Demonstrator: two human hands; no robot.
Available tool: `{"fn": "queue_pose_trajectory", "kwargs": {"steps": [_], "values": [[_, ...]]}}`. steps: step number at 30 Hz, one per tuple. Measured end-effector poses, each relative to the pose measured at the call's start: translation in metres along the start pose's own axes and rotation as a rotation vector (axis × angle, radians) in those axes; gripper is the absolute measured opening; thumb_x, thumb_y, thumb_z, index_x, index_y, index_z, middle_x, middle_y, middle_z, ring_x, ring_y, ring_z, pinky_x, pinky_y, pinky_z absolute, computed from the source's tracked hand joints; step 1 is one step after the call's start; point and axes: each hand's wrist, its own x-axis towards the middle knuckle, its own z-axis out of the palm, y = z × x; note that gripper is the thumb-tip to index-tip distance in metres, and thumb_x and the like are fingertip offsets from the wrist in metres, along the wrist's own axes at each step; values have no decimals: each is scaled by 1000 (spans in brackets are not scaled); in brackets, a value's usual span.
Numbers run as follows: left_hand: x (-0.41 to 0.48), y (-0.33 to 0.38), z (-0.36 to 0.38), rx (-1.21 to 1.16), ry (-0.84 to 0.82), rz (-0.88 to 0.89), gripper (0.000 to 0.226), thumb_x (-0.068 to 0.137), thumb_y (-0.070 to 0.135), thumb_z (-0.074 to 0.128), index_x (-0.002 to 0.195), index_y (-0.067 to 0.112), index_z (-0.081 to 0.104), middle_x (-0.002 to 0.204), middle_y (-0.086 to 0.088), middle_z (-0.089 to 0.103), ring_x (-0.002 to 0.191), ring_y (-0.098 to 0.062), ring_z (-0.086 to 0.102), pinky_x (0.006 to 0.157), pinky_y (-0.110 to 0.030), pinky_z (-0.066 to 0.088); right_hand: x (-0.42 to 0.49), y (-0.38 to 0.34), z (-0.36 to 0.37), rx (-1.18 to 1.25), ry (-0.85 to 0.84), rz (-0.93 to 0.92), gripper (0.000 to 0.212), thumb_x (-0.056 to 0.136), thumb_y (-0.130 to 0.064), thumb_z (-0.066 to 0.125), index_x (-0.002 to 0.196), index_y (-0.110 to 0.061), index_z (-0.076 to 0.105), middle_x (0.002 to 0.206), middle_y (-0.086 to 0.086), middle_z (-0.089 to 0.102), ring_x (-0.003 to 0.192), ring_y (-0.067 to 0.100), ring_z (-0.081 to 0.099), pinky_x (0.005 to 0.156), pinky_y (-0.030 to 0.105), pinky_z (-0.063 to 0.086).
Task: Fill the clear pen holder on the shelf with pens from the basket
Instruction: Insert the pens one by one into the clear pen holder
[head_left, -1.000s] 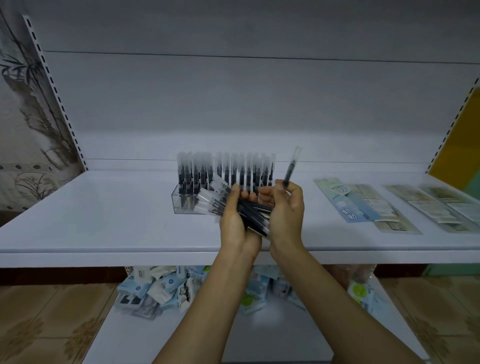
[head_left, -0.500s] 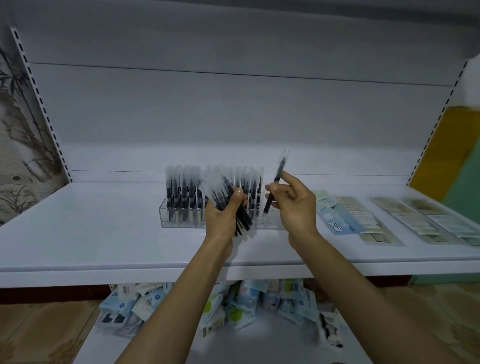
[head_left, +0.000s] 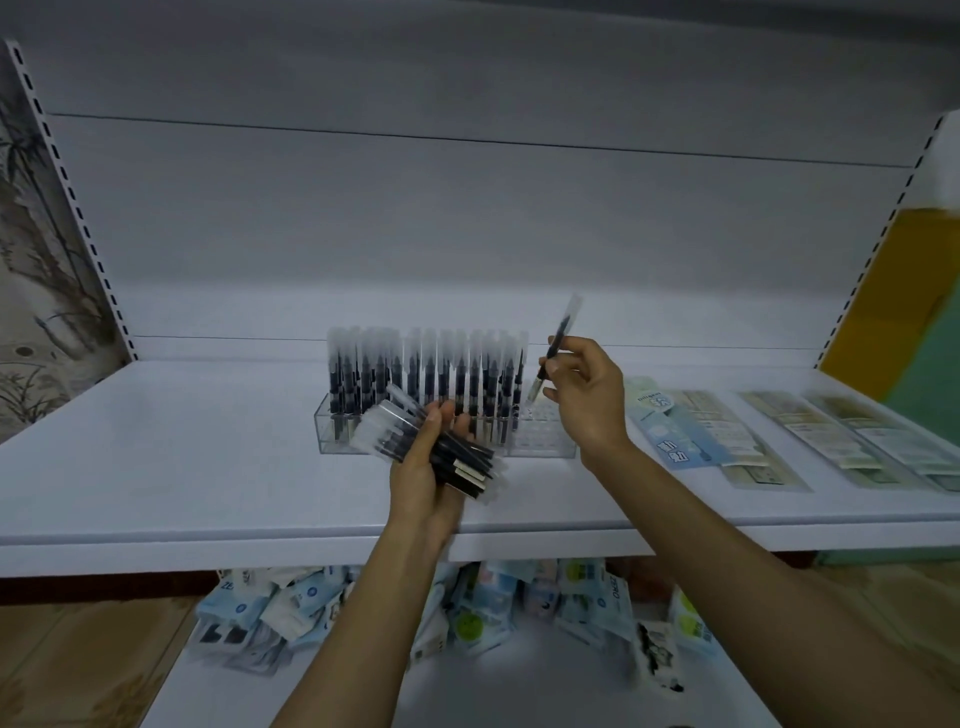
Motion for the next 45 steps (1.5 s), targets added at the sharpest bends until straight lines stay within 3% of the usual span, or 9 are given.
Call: {"fn": "queue_pose_trajectory", "kwargs": {"steps": [2,5,11,17,23,27,31,41,45], "values": [[2,1,-1,-9,7,-21,18,92,21,58,106,13,65,94,3,70,77,-9,70,82,-29,51,3,5,4,-33,-10,-12,19,92,-7,56,105,-21,61,90,1,68,92,20,65,88,41,53],[3,3,1,-18,30,-42,16,92,21,59,103,13,67,89,4,72,82,-9,67,80,-28,51,7,11,8,-21,0,-13,20,92,-5,57,103,-20,62,83,-2,66,87,19,65,85,38,51],[8,2,1,-47,46,-46,13,93,20,57,102,15,66,90,3,72,87,-10,65,86,-31,49,13,21,15,-60,13,-76,21,92,-4,56,107,-16,63,90,4,66,87,18,63,86,27,49],[11,3,-7,-72,-23,-66,20,90,19,58,108,15,65,89,4,73,79,-7,69,96,-30,47,20,28,20,-165,0,-151,24,93,-5,53,116,-9,62,89,1,62,79,4,56,69,-1,39],[10,3,-5,-48,-12,-82,15,94,19,54,104,16,65,90,4,73,86,-8,63,83,-28,49,16,44,19,-228,-10,-154,26,95,-3,47,119,-7,57,95,10,63,85,18,58,66,1,40],[10,3,-4,-55,0,-103,16,95,18,53,106,15,64,90,3,73,90,-9,62,80,-27,49,11,55,19,-307,-46,-165,24,96,-4,46,118,-6,56,86,1,57,80,16,54,71,22,40],[11,2,-4,-45,7,-103,16,96,19,52,106,15,64,88,3,74,91,-9,62,79,-26,49,7,59,21,-372,-67,-187,24,95,-7,48,118,-6,55,90,0,57,86,20,57,74,29,44],[9,2,-4,-57,19,-94,14,96,18,53,103,15,64,86,2,74,91,-10,62,84,-27,48,7,57,21,-372,-33,-166,28,91,-15,59,119,-11,55,91,-3,60,88,15,57,76,28,45],[7,1,-3,-57,26,-86,13,96,18,52,100,15,65,85,2,74,91,-10,62,82,-27,49,8,58,20,-349,-10,-176,22,85,-12,67,105,-9,56,83,-5,59,80,12,57,71,25,47]]}}
